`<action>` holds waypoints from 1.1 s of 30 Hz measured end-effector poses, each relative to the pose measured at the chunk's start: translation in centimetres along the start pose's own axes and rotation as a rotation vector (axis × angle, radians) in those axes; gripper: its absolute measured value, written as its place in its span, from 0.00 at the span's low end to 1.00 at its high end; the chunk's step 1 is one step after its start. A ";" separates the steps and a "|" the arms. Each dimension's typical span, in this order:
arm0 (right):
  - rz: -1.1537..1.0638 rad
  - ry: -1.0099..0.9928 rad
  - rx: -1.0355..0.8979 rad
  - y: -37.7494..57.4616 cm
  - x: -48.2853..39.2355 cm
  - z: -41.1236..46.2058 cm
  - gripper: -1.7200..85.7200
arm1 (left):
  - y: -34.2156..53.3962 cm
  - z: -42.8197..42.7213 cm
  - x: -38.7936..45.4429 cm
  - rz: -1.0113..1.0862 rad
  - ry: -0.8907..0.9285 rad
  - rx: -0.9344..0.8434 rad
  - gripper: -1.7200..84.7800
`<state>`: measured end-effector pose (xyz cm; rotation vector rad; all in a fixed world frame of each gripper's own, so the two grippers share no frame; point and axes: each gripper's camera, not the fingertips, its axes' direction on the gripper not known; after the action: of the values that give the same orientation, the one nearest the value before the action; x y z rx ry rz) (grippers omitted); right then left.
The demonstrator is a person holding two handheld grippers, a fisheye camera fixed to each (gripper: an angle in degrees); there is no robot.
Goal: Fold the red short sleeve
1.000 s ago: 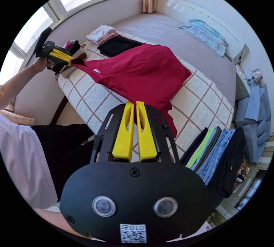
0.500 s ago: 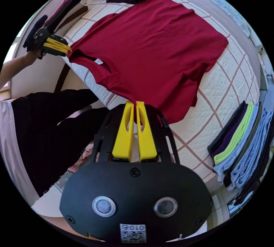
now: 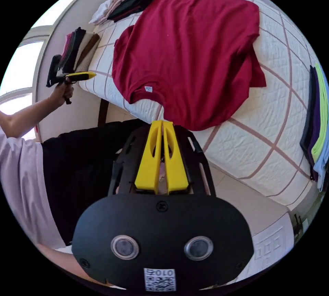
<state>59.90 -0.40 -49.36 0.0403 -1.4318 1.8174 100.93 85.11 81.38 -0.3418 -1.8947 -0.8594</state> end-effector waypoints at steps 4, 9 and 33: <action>0.205 0.014 0.328 1.6 4.6 -4.0 0.05 | -0.9 -4.3 -8.3 -0.205 -0.153 0.239 0.08; 0.433 0.188 0.495 0.0 12.8 -5.8 0.09 | -5.1 -4.4 -14.0 -0.133 -0.279 0.223 0.11; 0.489 0.420 -0.072 -6.1 25.8 -4.7 0.05 | -5.9 1.1 -23.4 0.124 -0.247 0.085 0.05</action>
<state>48.15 18.15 -33.85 -0.7435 -1.2672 1.9954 107.82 84.76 58.27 -0.5274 -2.1054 -0.6761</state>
